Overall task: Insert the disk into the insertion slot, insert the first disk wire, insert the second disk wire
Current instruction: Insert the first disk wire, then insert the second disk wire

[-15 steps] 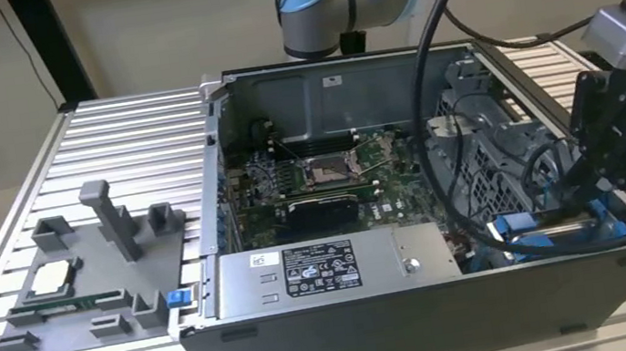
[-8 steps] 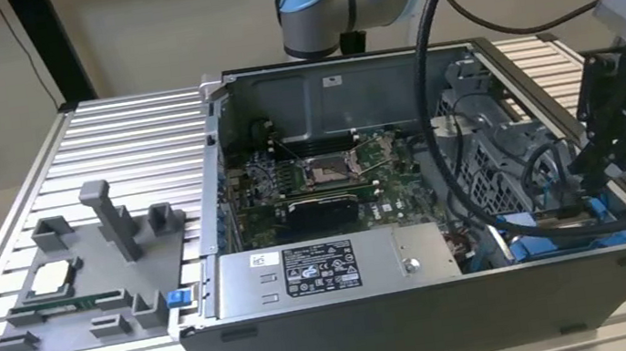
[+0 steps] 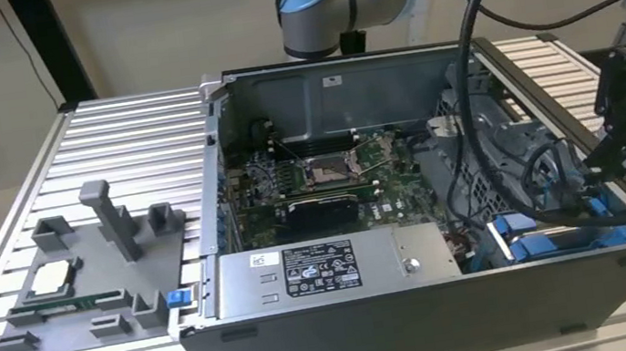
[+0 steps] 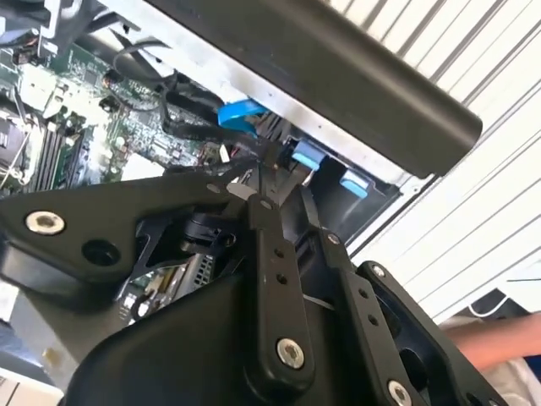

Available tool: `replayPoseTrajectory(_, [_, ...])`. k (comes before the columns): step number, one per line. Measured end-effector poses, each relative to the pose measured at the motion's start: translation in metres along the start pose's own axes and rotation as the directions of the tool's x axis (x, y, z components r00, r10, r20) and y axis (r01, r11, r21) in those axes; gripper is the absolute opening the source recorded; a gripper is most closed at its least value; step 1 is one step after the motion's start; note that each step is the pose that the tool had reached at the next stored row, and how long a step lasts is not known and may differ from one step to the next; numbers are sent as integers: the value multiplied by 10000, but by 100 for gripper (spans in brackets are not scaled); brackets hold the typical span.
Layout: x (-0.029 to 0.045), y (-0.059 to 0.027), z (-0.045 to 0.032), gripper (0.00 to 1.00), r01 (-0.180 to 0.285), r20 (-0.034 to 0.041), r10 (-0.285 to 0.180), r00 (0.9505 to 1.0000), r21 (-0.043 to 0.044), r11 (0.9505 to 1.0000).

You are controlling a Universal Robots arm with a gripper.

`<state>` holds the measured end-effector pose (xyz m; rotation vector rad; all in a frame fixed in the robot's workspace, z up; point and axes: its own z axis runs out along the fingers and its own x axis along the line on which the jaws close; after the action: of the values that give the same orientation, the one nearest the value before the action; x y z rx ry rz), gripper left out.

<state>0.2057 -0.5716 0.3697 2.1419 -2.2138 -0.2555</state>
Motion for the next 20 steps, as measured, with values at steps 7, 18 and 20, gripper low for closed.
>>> replayPoseTrajectory(7, [-14, -78, 19, 100, -15, -4, 15, 10000, -152, 9999])
replayPoseTrajectory(18, [-40, -113, 113, 100, -20, -8, 20, 10000, -223, 9997])
replayPoseTrajectory(20, [-41, -121, 113, 100, -20, -8, 20, 10000, -238, 9997])
